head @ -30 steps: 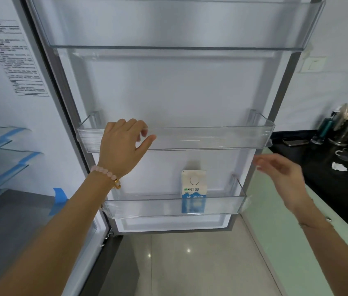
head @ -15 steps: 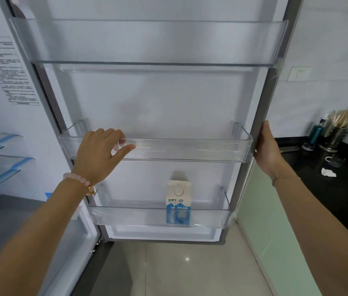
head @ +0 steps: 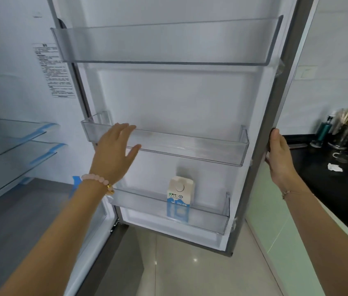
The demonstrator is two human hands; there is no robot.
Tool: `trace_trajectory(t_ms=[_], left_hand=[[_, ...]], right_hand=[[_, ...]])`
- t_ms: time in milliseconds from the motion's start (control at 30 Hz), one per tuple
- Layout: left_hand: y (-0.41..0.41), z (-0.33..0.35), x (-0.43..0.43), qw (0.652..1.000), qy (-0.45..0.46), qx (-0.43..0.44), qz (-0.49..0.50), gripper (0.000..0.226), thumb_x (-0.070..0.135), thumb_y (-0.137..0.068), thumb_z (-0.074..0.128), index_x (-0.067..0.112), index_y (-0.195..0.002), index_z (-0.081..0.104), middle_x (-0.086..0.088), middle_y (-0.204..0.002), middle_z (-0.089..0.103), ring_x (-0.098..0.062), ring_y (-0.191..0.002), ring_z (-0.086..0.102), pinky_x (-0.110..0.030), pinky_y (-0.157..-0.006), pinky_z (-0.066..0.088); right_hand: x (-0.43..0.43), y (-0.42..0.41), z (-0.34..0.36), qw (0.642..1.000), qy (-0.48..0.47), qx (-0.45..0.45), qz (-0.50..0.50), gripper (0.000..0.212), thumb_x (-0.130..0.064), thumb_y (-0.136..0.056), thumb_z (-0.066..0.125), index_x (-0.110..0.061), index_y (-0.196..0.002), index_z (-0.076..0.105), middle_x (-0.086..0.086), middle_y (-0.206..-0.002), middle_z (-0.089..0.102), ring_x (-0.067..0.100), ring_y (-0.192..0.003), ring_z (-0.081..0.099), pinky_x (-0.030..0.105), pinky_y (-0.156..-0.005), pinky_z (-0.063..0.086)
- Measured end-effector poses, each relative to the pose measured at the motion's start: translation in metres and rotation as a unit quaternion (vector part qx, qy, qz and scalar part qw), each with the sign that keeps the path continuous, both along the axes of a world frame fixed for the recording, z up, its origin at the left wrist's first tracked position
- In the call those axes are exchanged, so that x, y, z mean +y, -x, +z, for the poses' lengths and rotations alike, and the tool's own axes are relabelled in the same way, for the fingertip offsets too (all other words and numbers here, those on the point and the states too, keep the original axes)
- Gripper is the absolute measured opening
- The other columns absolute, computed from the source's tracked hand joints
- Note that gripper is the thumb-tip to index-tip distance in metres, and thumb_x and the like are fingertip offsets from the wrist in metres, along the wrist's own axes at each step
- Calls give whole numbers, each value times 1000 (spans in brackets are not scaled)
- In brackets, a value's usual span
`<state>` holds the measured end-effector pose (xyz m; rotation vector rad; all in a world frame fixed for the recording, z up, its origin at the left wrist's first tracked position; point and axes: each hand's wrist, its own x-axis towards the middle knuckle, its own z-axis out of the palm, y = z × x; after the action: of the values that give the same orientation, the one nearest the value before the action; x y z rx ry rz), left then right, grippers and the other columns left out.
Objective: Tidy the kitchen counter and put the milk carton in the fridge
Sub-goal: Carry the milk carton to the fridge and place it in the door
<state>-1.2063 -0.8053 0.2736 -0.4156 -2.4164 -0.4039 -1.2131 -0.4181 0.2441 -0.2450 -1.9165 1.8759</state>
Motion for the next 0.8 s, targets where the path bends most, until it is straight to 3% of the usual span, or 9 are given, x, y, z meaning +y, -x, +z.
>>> trace_trajectory(t_ms=[200,300,367,433,500,600,700,800], left_hand=[[-123,-40,26,990,-133,-23,-45,40,25,-90,53,10,-127,48,-8,-128,55,-19,-114,53,-25,-95,37],[-187,-67,38,974,-204,-79,-68,36,26,-90,54,18,-124,49,10,-119,52,0,-96,50,-10,-84,40],[-221,-84,48,961,-235,-113,-94,36,32,-90,51,22,-124,48,15,-118,50,-2,-87,51,-11,-78,41],[-246,-97,59,955,-237,-128,-126,44,41,-88,43,25,-130,45,16,-127,47,5,-107,46,-8,-91,36],[-264,-105,69,955,-219,-138,-145,54,42,-88,36,28,-139,33,21,-140,31,19,-126,20,2,-103,15],[-280,-108,75,961,-203,-124,-141,60,29,-91,40,22,-145,15,15,-150,13,20,-133,-1,0,-109,1],[-298,-108,73,952,-271,-124,-76,75,39,-85,42,22,-145,0,14,-151,6,8,-139,1,-3,-111,1],[-310,-107,57,938,-333,-94,24,91,57,-75,49,19,-145,5,6,-150,16,-3,-138,14,-14,-114,13]], right_hand=[[-37,-68,-3,999,-20,32,-39,50,-51,-94,40,-16,-129,44,-12,-98,52,-1,-85,49,28,-90,38],[-63,-111,-2,998,-28,45,-37,45,-48,-93,46,-16,-125,44,-14,-93,48,-1,-82,47,25,-86,39],[-83,-143,-1,998,-35,52,-24,45,-46,-91,51,-16,-124,44,-14,-95,49,-1,-84,48,21,-84,40],[-107,-177,2,997,-52,54,0,36,-41,-91,53,-20,-118,43,-15,-92,49,-5,-79,51,14,-76,42],[-132,-209,6,995,-73,55,38,28,-35,-91,55,-21,-114,44,-14,-94,55,-9,-79,58,11,-74,45],[-167,-243,4,987,-100,58,112,34,-31,-91,57,-18,-122,49,-2,-115,62,9,-106,61,24,-90,49],[-194,-268,2,975,-104,72,185,34,-34,-89,57,-22,-121,54,-11,-116,63,6,-108,60,25,-92,50],[-215,-275,3,949,-91,69,296,26,-42,-90,51,-31,-111,60,-19,-110,67,3,-108,61,25,-92,52]])
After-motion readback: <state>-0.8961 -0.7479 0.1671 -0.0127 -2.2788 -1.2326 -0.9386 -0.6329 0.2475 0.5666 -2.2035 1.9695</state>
